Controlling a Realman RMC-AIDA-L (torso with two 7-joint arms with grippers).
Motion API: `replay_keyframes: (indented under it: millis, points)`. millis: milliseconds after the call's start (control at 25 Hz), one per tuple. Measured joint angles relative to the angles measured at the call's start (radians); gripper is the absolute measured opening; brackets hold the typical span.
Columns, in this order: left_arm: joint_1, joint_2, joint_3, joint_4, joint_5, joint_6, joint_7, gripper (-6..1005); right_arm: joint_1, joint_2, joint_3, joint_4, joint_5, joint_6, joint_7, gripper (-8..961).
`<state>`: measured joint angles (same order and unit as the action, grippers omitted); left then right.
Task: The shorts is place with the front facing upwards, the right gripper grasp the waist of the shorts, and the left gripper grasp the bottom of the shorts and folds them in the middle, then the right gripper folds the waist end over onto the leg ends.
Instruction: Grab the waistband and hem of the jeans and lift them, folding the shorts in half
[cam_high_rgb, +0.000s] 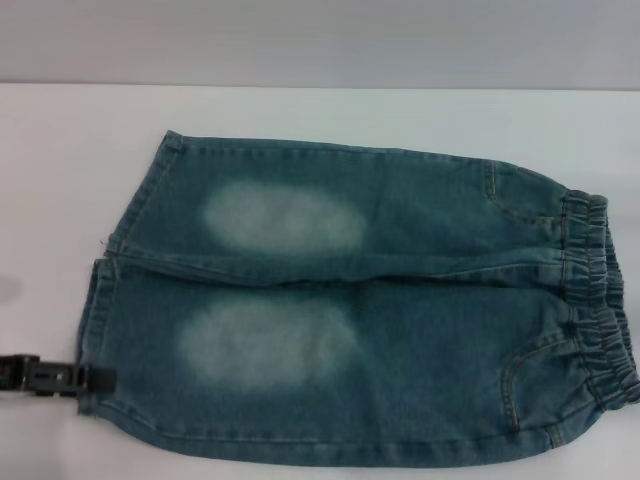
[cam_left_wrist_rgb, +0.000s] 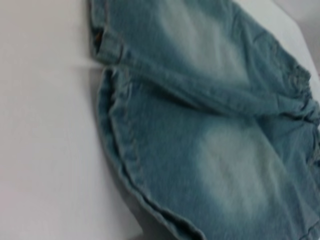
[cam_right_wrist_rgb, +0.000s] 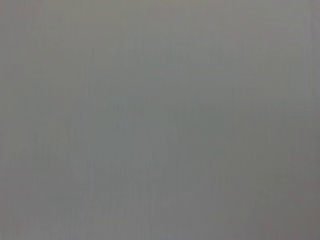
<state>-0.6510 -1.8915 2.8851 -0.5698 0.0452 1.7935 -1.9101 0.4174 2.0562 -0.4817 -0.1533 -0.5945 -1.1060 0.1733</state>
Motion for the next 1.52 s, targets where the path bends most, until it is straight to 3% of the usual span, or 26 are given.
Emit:
replay_keyframes:
  millis: [360, 1520]
  points:
    - [0.01, 0.007, -0.001, 0.0, 0.002, 0.075, 0.002, 684, 0.019, 0.006, 0.0, 0.001, -0.001, 0.0, 0.0, 694]
    - [-0.027, 0.002, 0.0, 0.009, 0.051, 0.038, 0.012, 669, 0.041, 0.01, -0.012, 0.009, 0.001, 0.0, 0.0, 694]
